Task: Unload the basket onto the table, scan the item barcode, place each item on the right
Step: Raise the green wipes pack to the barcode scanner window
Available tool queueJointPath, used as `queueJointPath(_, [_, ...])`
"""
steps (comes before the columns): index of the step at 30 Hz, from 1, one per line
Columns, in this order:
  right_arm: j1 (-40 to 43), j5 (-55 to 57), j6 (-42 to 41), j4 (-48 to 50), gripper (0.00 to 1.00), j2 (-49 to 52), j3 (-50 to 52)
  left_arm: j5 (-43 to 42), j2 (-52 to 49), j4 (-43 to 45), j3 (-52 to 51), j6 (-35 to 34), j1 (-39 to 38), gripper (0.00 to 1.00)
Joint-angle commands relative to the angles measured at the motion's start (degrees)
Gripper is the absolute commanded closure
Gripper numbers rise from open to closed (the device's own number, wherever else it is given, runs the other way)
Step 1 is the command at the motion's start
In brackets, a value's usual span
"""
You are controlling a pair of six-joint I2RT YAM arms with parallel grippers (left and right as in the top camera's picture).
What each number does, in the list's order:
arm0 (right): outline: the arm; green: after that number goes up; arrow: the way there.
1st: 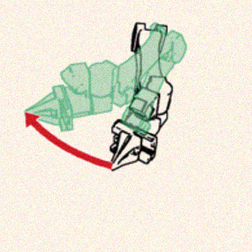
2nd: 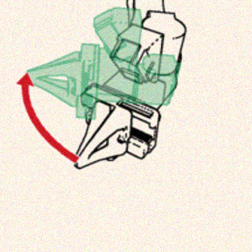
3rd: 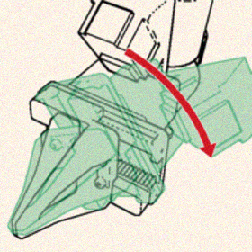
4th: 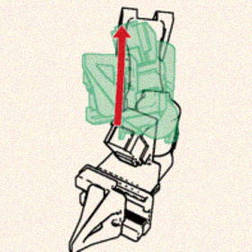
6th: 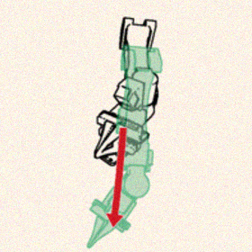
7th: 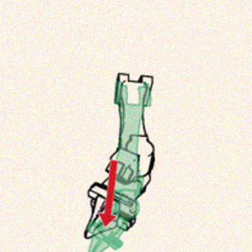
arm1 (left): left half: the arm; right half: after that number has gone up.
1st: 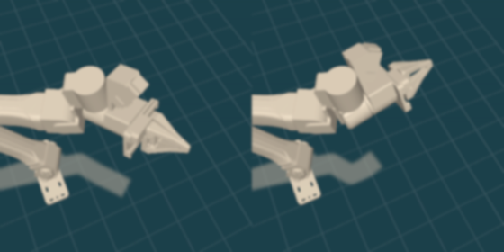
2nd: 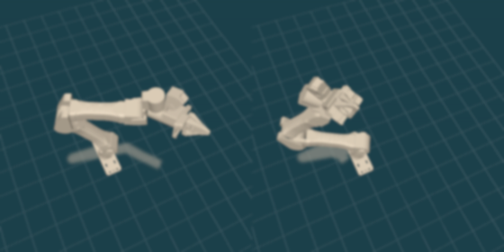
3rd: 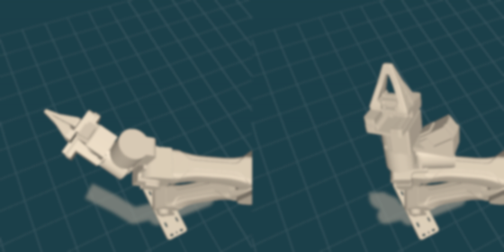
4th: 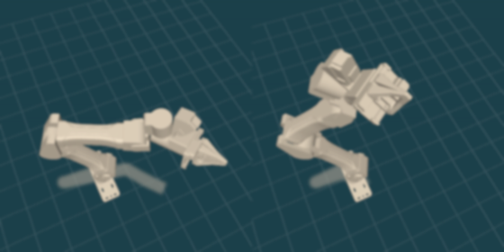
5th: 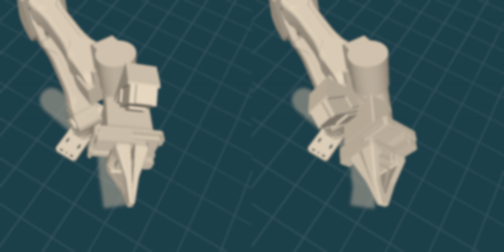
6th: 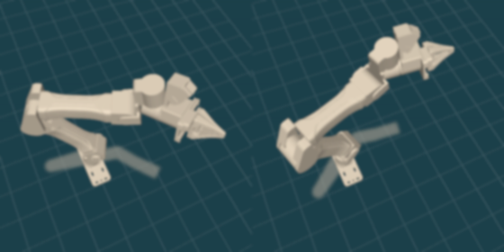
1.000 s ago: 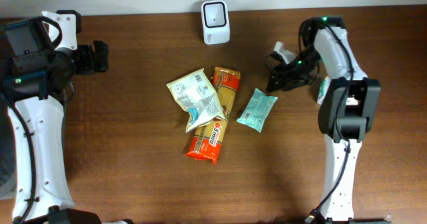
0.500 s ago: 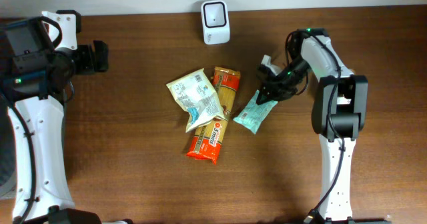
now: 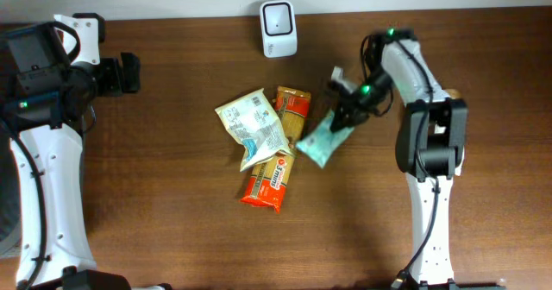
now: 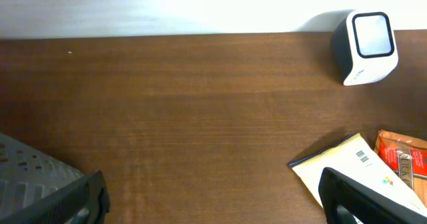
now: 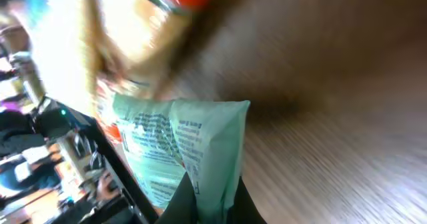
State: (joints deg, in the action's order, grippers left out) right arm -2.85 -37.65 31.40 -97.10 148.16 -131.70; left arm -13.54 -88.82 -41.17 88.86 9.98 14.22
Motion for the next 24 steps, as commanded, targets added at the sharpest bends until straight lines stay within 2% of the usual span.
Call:
queueJointPath(1, [2.16,-2.93,-7.65,-0.26,0.96,-6.03,-11.89,-0.63,0.72,-0.04,0.22,-0.52,0.20,0.01])
queueJointPath(3, [3.32,-4.72,-15.06,0.00,0.96,-8.24,-19.65,-0.66,0.72,-0.04,0.22,-0.52,0.20,0.01])
queueJointPath(9, [3.23,-7.15,-29.99,3.85,0.96,-8.57,-37.35,-0.63,0.72,-0.02,0.20,-0.52,0.20,0.01])
queueJointPath(13, [3.26,-21.46,-30.40,4.33,0.96,-8.61,-42.97,-0.63,0.72,-0.04,0.22,-0.52,0.17,0.01])
queueJointPath(16, [3.23,-23.54,-28.26,4.55,0.96,-8.59,-42.97,-0.66,0.72,-0.02,0.22,-0.52,0.17,0.01])
queueJointPath(18, [3.23,-22.88,-28.22,4.57,0.96,-8.61,-42.97,-0.66,0.72,-0.02,0.22,-0.52,0.20,0.01])
queueJointPath(22, [1.81,-11.32,-29.44,4.55,0.96,-8.63,-42.99,-0.66,0.72,-0.04,0.22,-0.52,0.20,0.01])
queueJointPath(24, [-1.31,2.01,-32.57,6.58,0.96,-8.94,-43.01,-0.63,0.72,-0.04,0.22,-0.52,0.20,0.01])
